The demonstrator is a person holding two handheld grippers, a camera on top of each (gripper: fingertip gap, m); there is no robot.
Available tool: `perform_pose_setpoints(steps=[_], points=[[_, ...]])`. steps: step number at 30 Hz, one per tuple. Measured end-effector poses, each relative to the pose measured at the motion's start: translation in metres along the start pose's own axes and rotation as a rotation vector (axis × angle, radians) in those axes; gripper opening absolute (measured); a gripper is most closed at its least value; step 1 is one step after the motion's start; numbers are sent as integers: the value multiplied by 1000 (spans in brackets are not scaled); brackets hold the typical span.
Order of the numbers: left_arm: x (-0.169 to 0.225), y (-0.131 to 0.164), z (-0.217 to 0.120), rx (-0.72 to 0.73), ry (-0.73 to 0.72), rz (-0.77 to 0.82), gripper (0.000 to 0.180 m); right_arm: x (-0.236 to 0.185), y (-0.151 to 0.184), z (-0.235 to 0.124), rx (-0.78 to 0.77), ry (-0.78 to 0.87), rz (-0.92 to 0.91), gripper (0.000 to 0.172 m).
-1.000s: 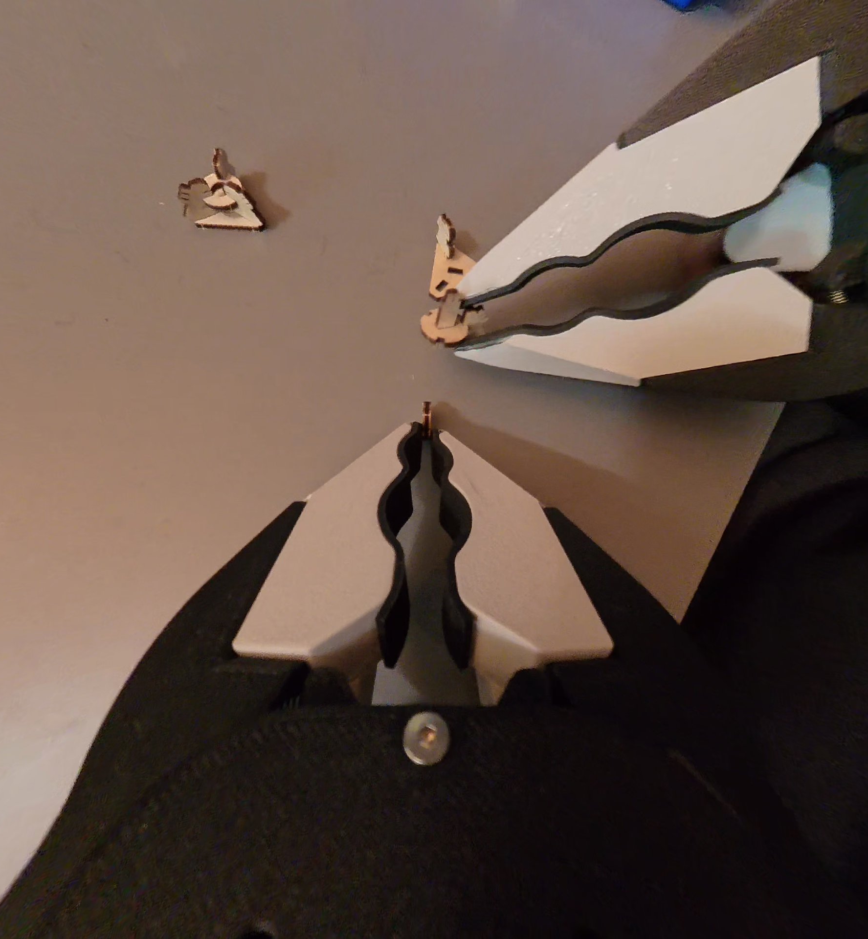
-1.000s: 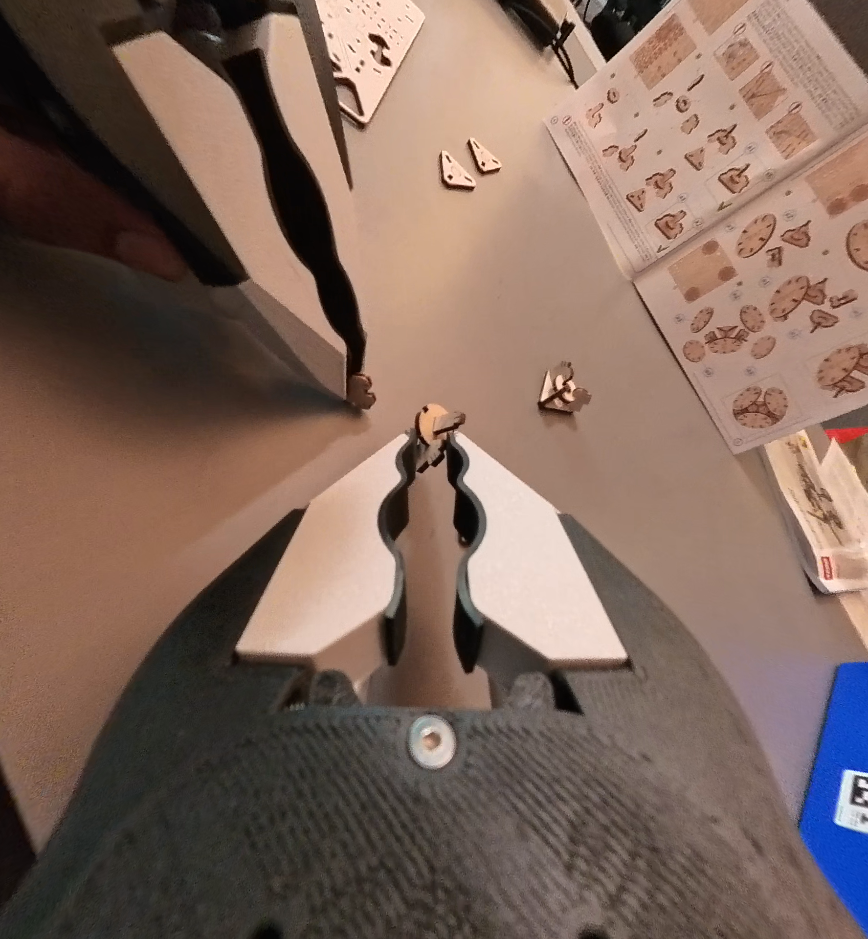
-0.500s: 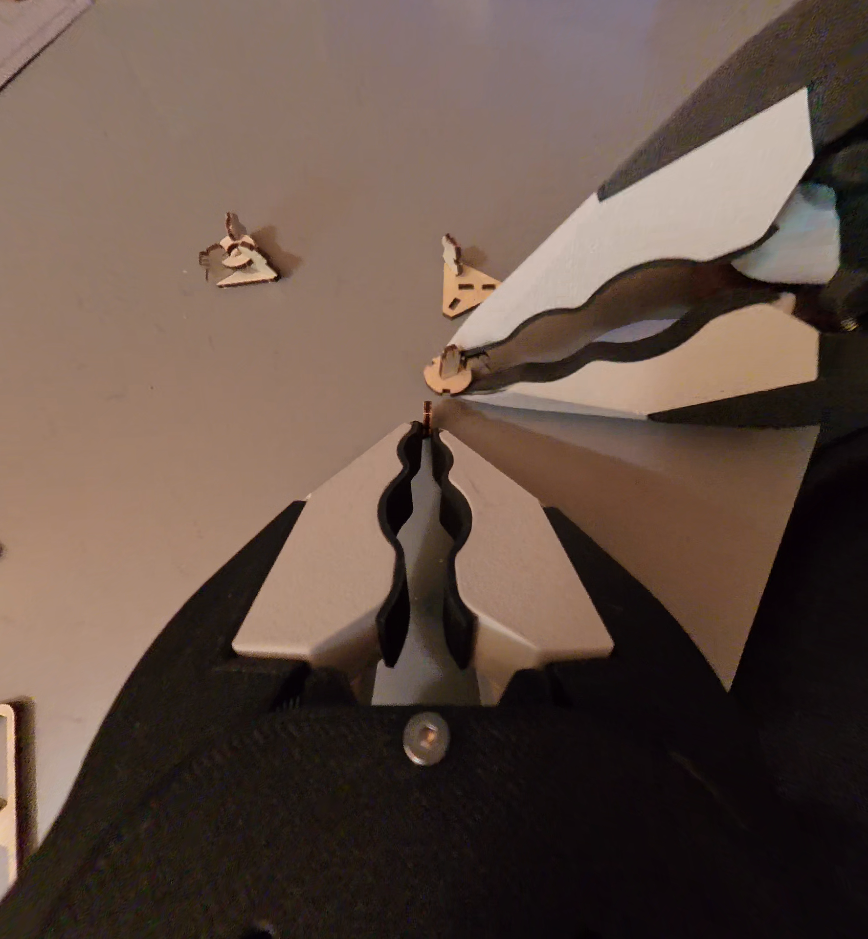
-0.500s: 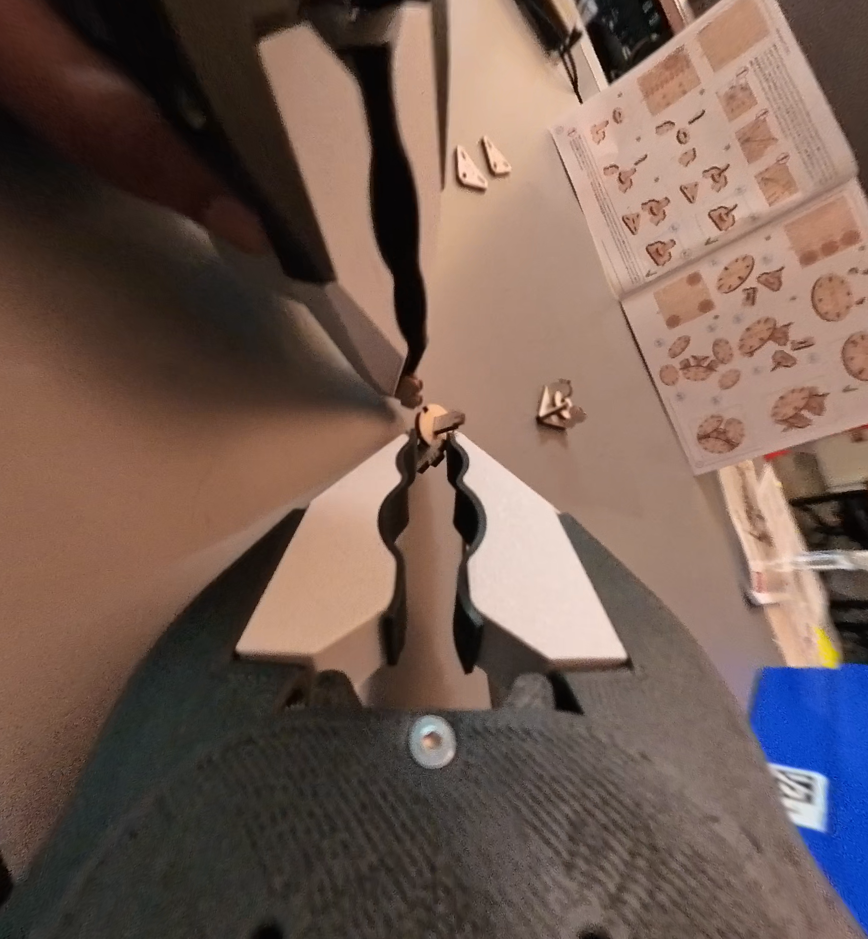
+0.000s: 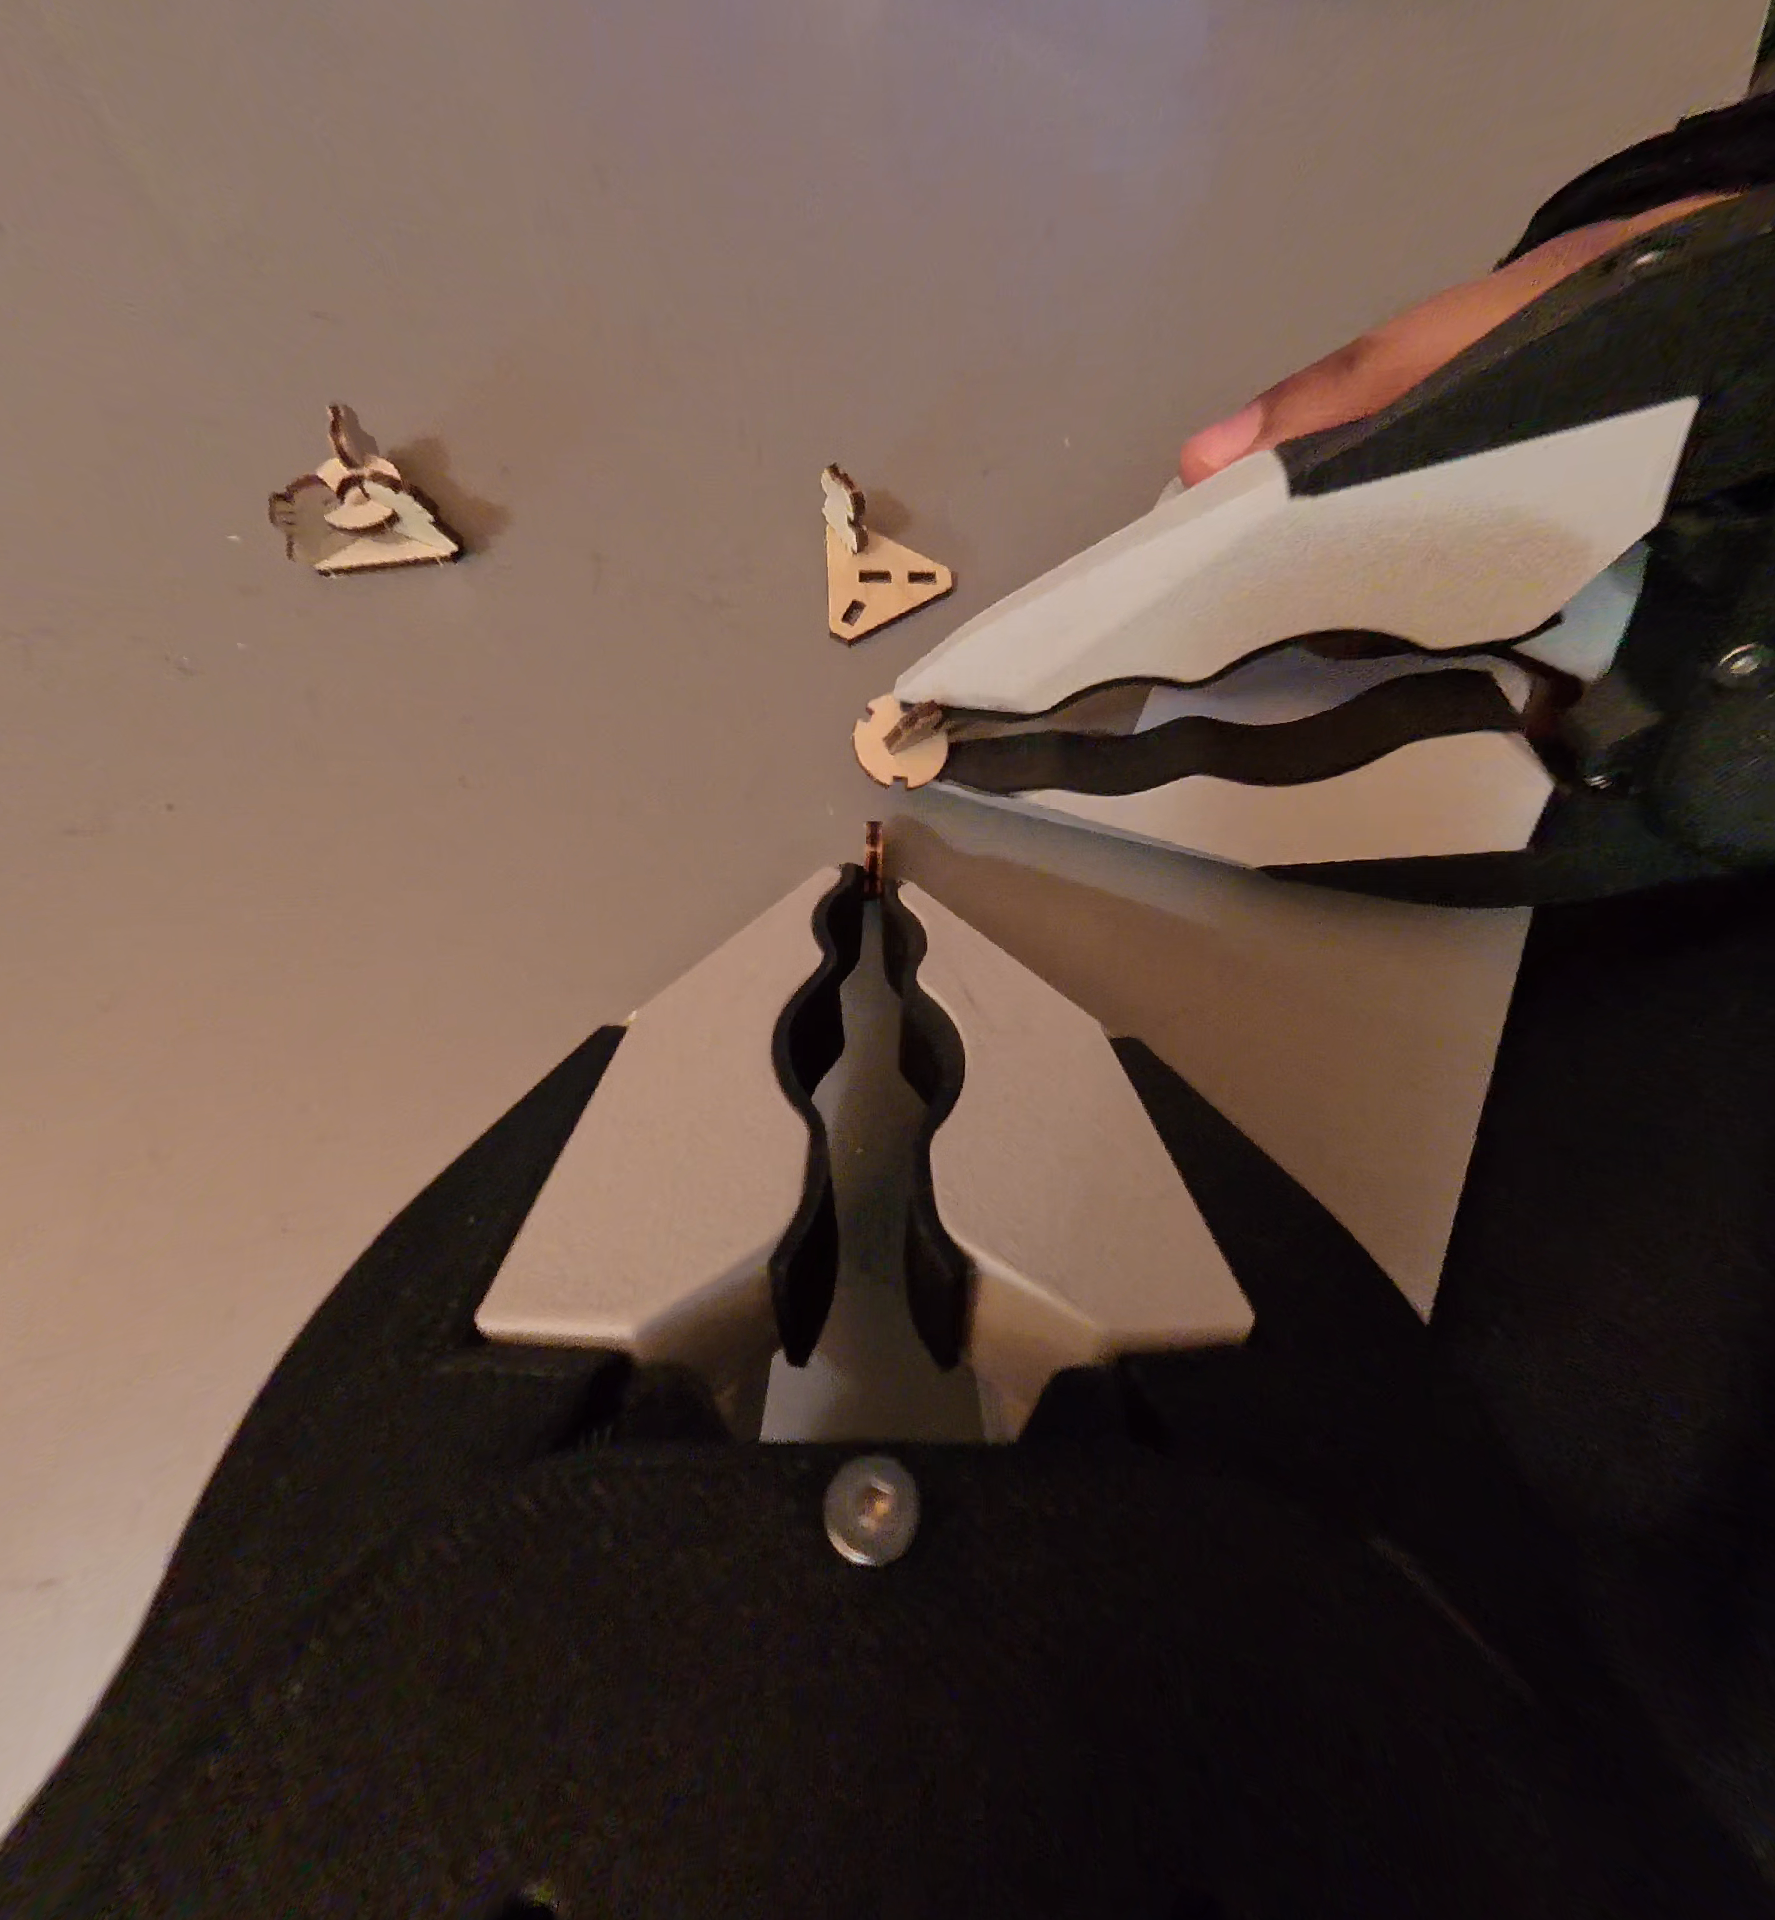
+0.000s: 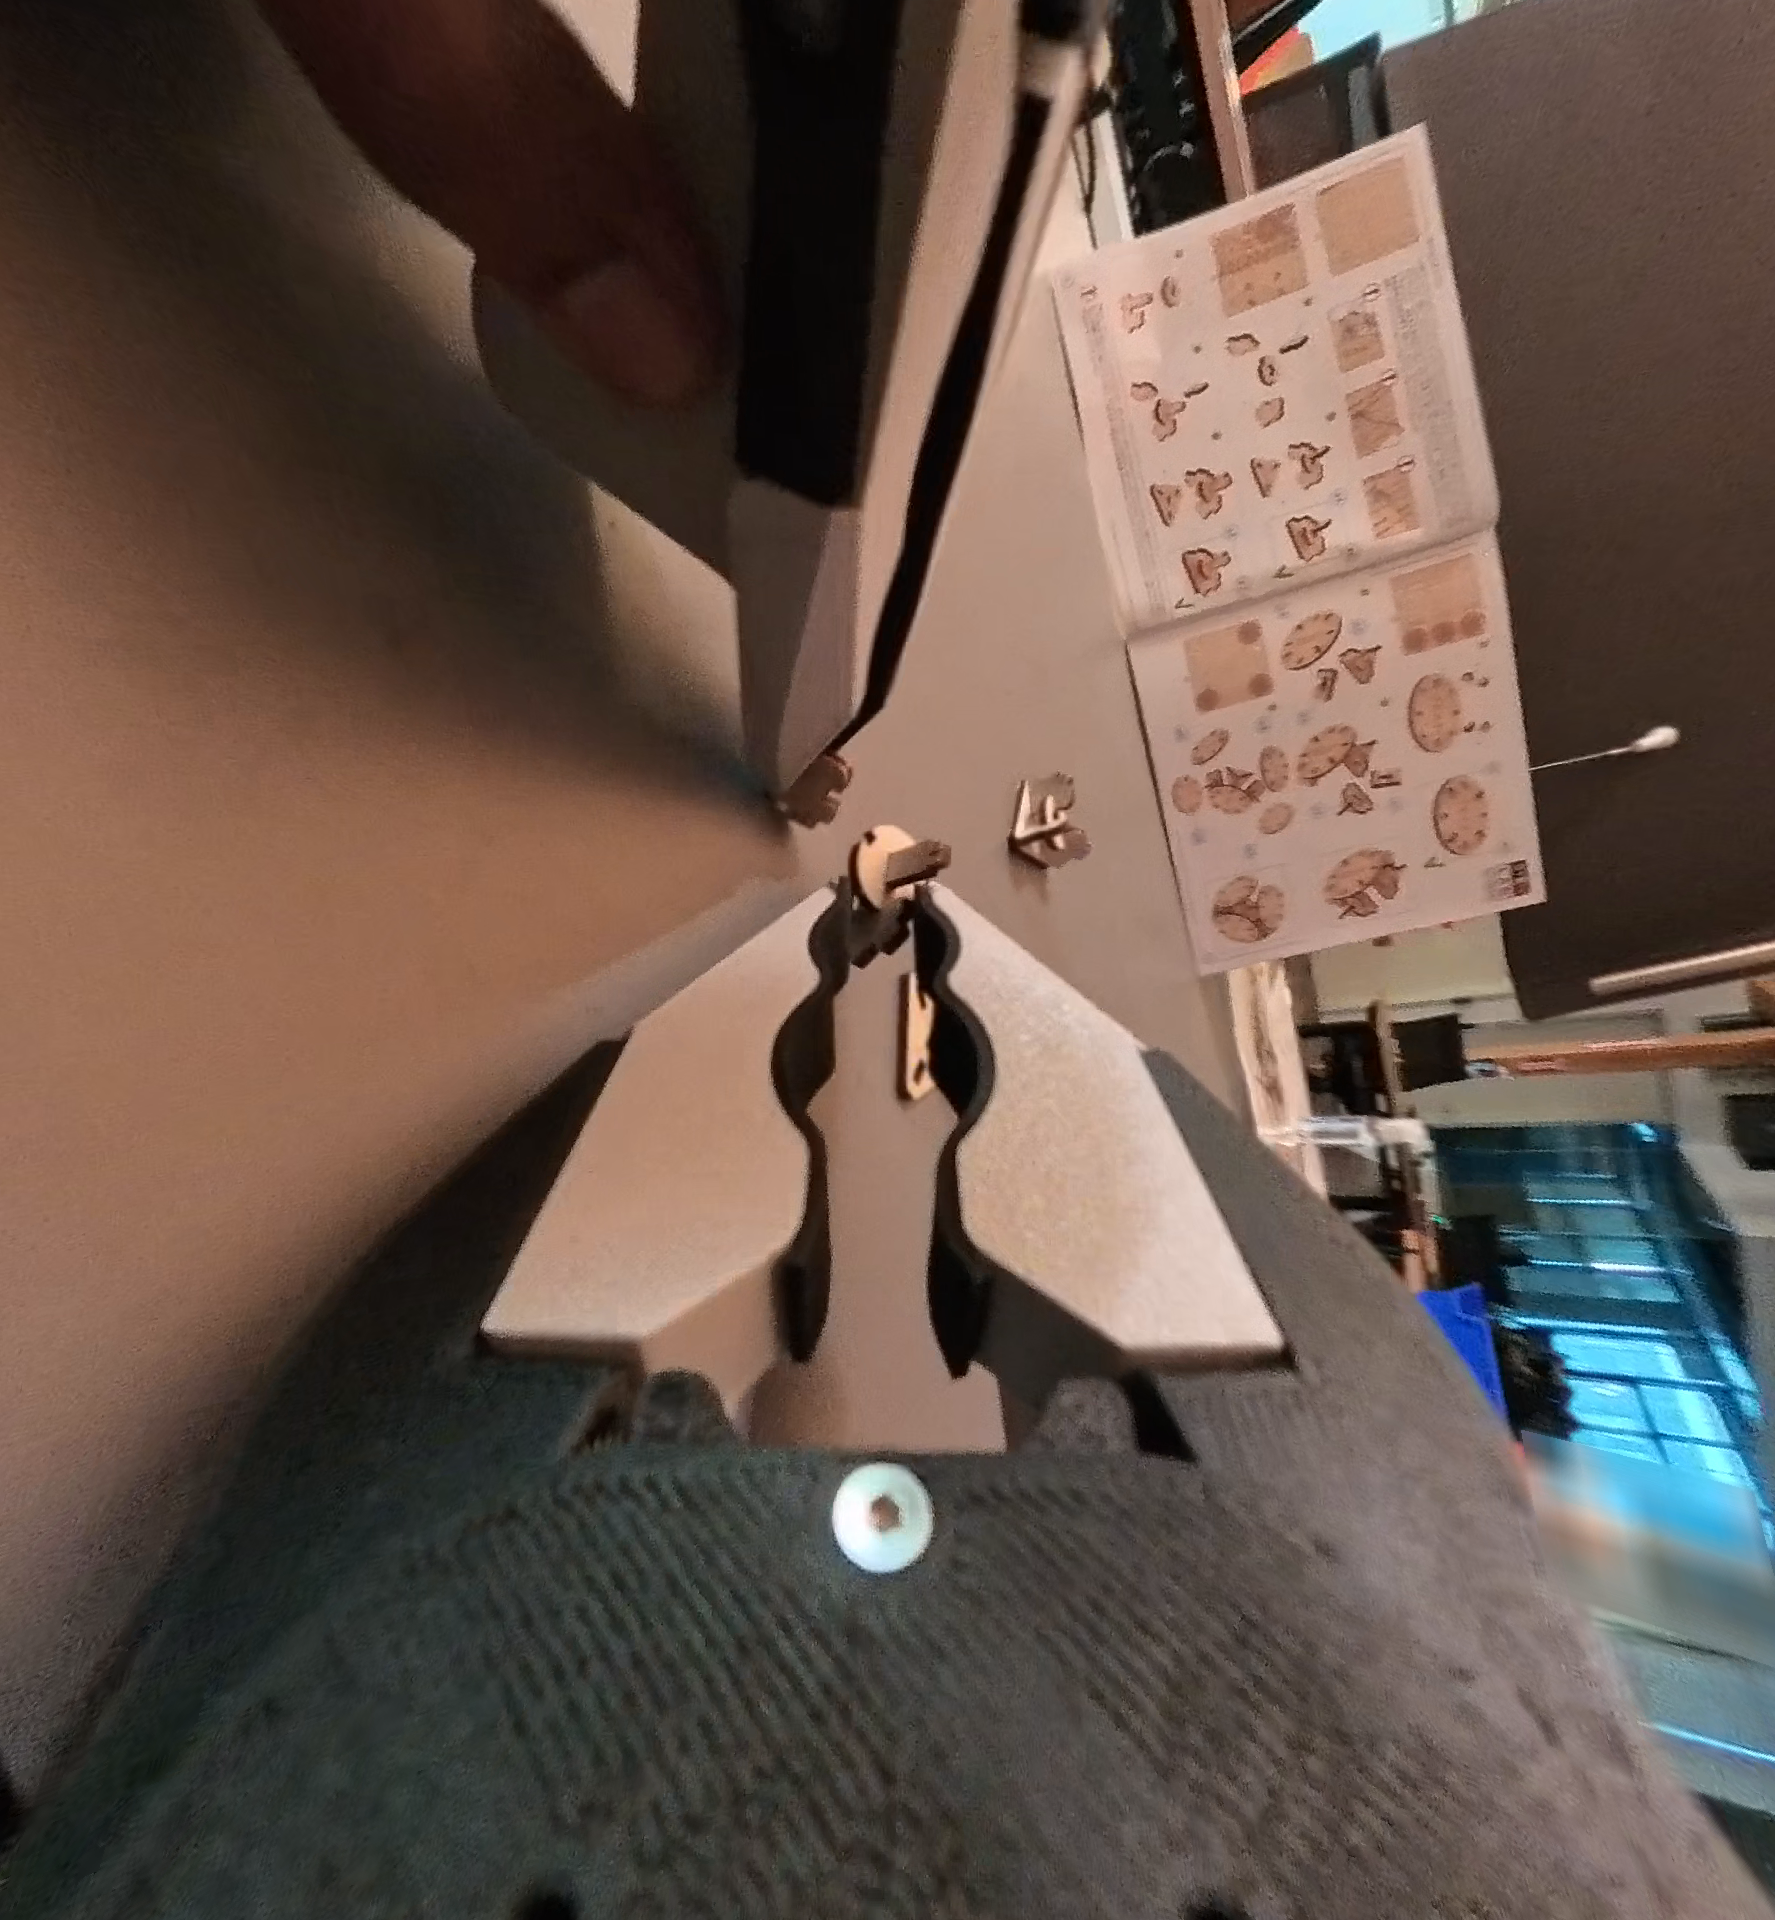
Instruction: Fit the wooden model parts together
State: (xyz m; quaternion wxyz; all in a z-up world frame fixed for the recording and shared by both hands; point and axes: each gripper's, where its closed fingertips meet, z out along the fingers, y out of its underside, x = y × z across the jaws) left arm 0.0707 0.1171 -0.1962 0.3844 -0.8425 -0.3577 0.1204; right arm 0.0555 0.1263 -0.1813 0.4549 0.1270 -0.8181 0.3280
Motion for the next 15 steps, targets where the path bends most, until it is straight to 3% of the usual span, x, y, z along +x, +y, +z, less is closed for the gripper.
perform_pose_setpoints(steps=[15], points=[[1, -3, 5, -13, -177, 216, 1, -2, -1, 1, -34, 73, -138, 10]])
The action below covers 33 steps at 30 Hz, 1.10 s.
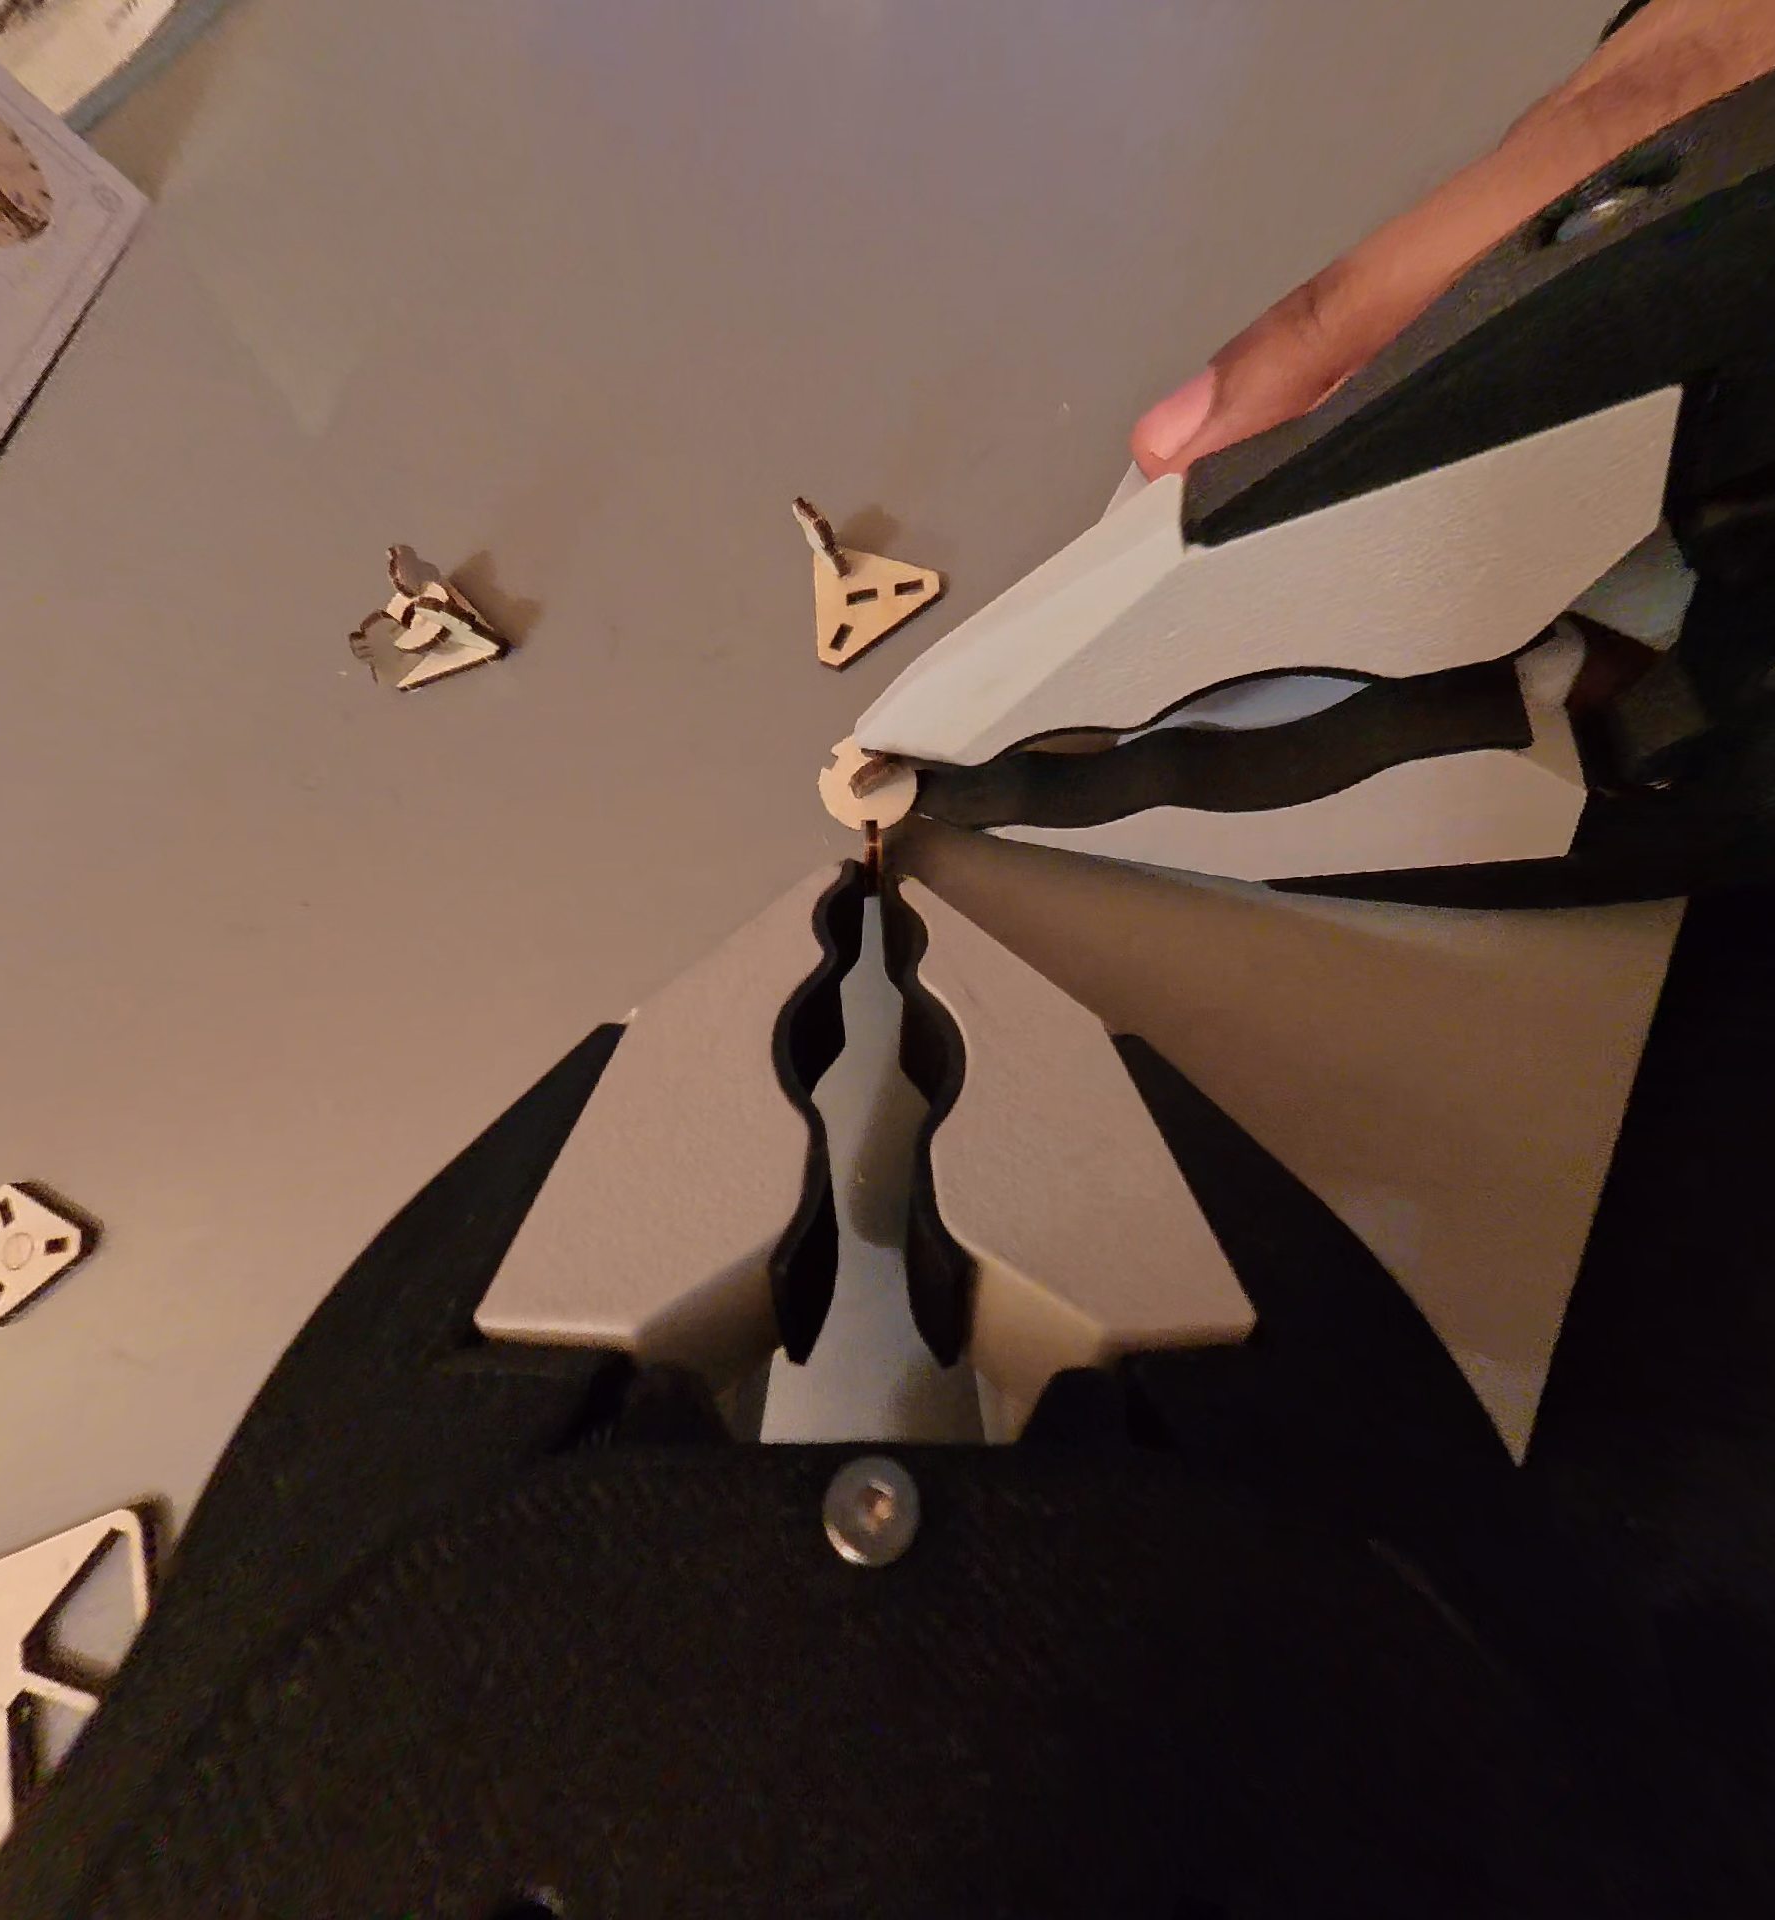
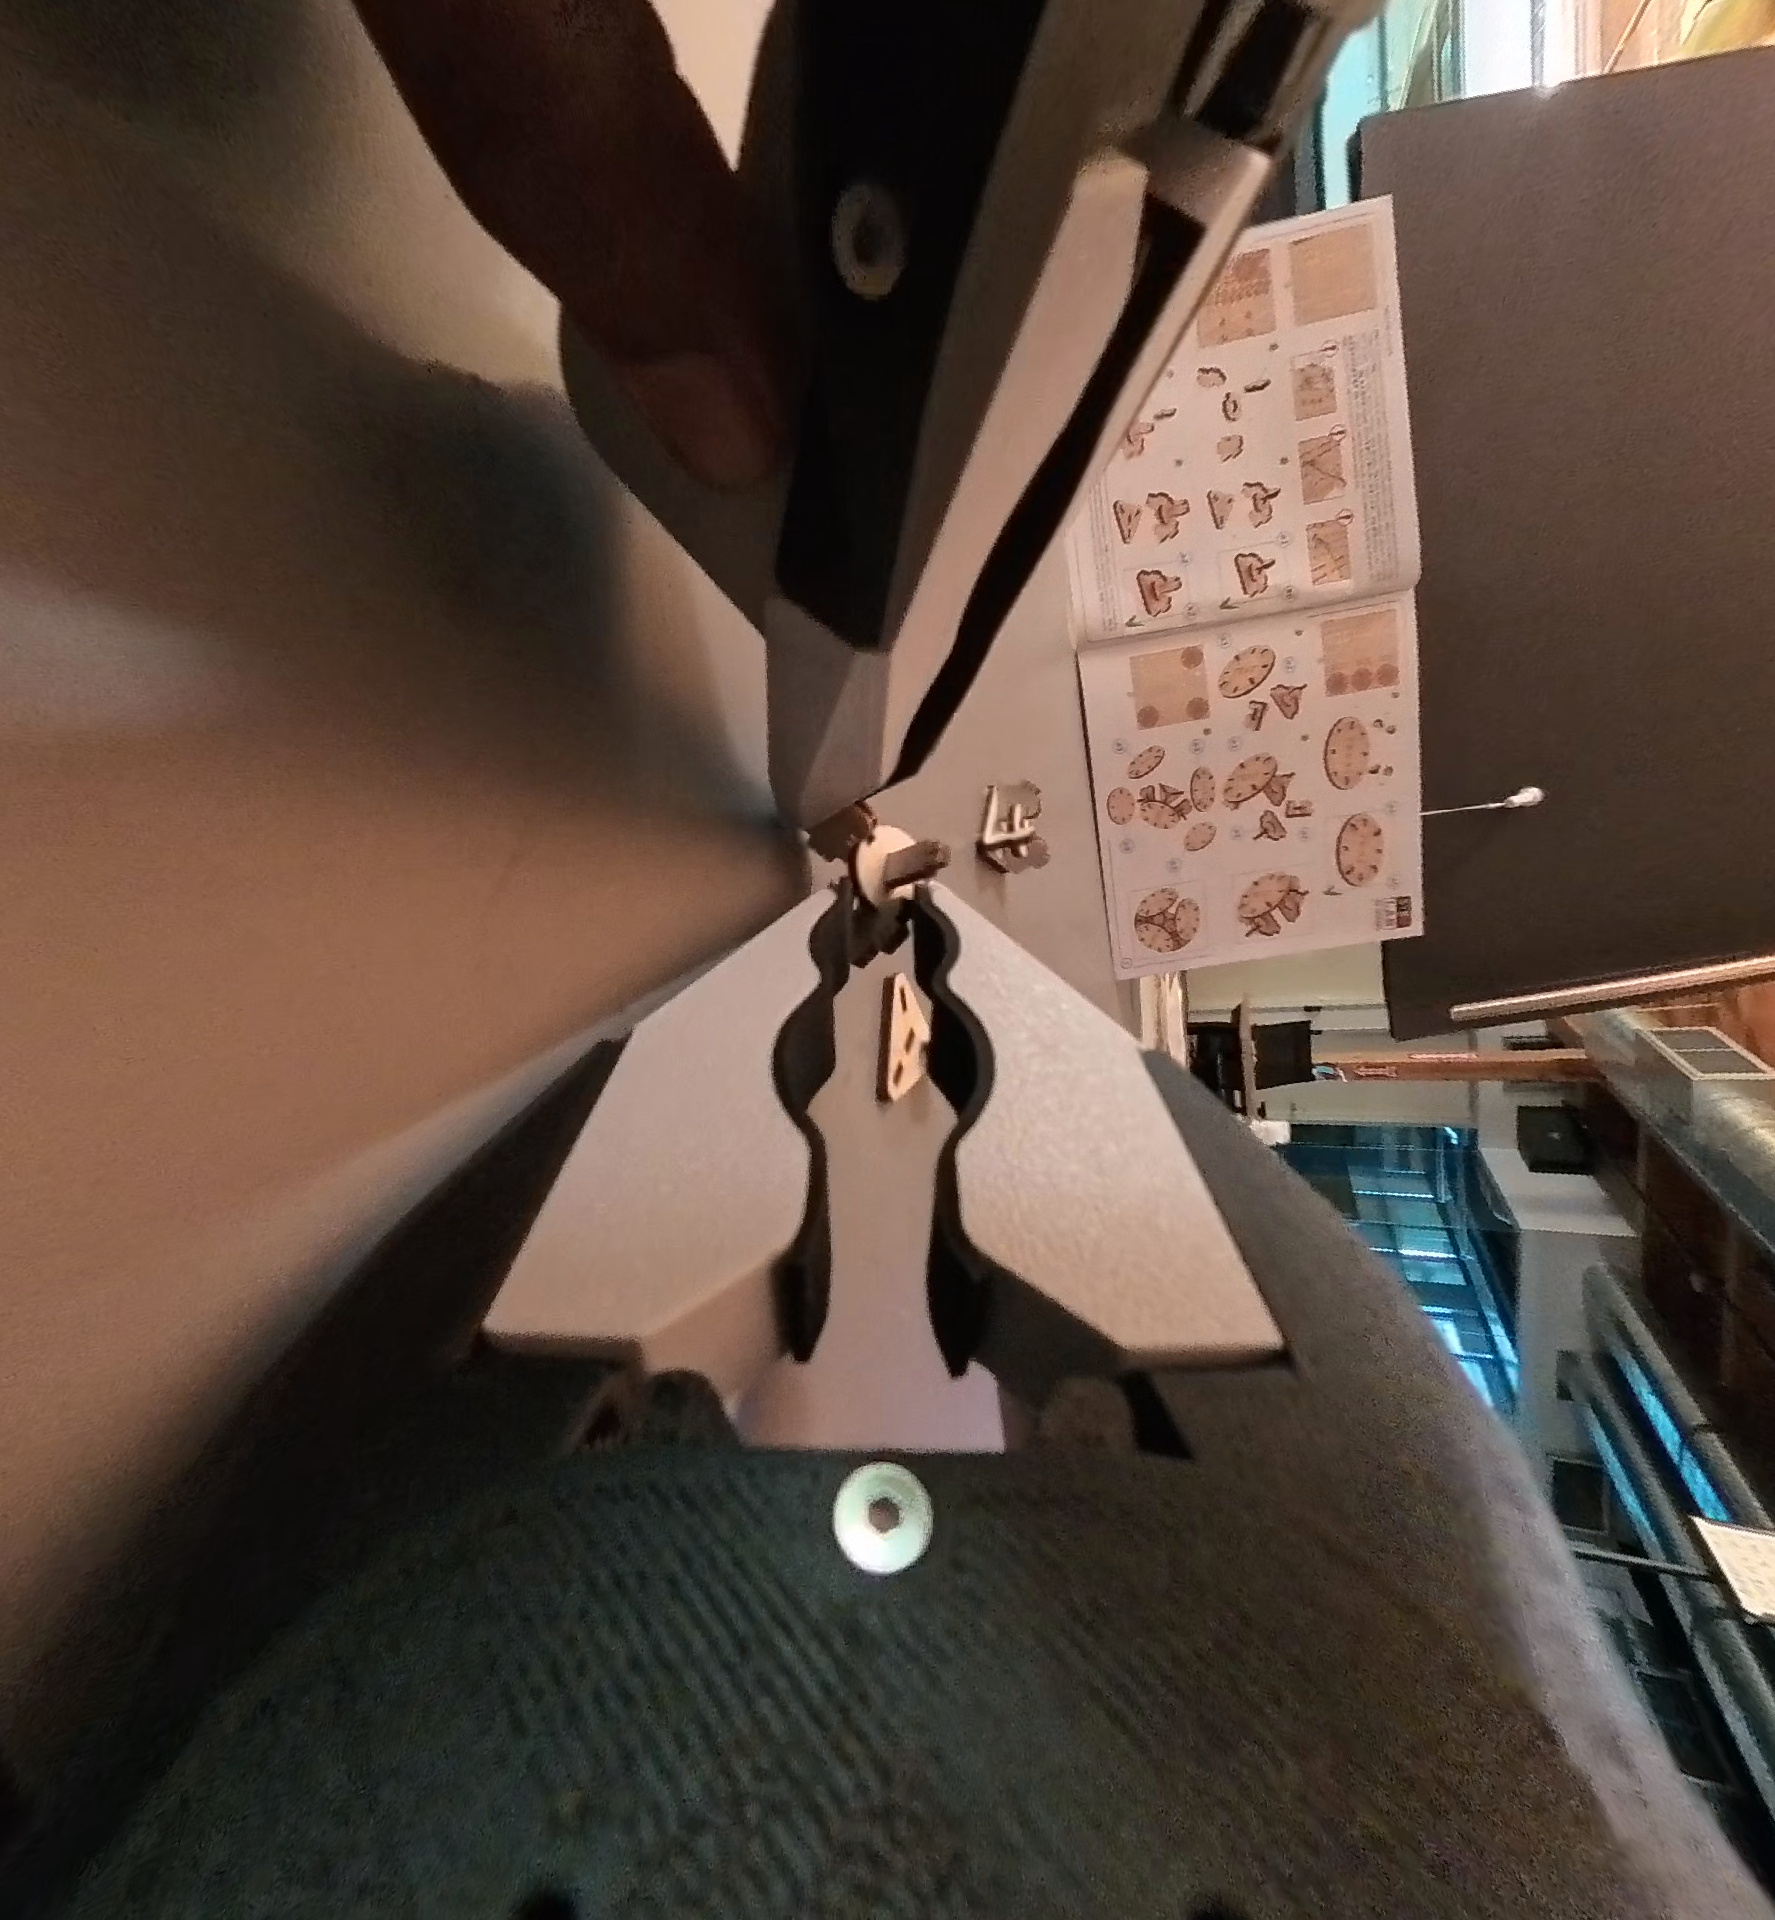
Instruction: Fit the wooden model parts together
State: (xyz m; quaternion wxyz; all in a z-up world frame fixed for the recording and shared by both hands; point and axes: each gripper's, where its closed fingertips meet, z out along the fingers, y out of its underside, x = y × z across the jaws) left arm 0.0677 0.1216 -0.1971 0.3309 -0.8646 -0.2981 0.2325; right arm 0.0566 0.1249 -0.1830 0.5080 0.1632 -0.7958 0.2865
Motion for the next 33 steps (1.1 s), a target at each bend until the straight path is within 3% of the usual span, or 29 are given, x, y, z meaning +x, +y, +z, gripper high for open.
perform_pose_setpoints(steps=[19, 33], points=[[-5, -1, -1, 12, -14, -37, 1, 1, -4, -2, 21, 45, -61, 8], [2, -2, 0, 9, -30, 71, 0, 0, -3, -8, 30, 46, -188, 8]])
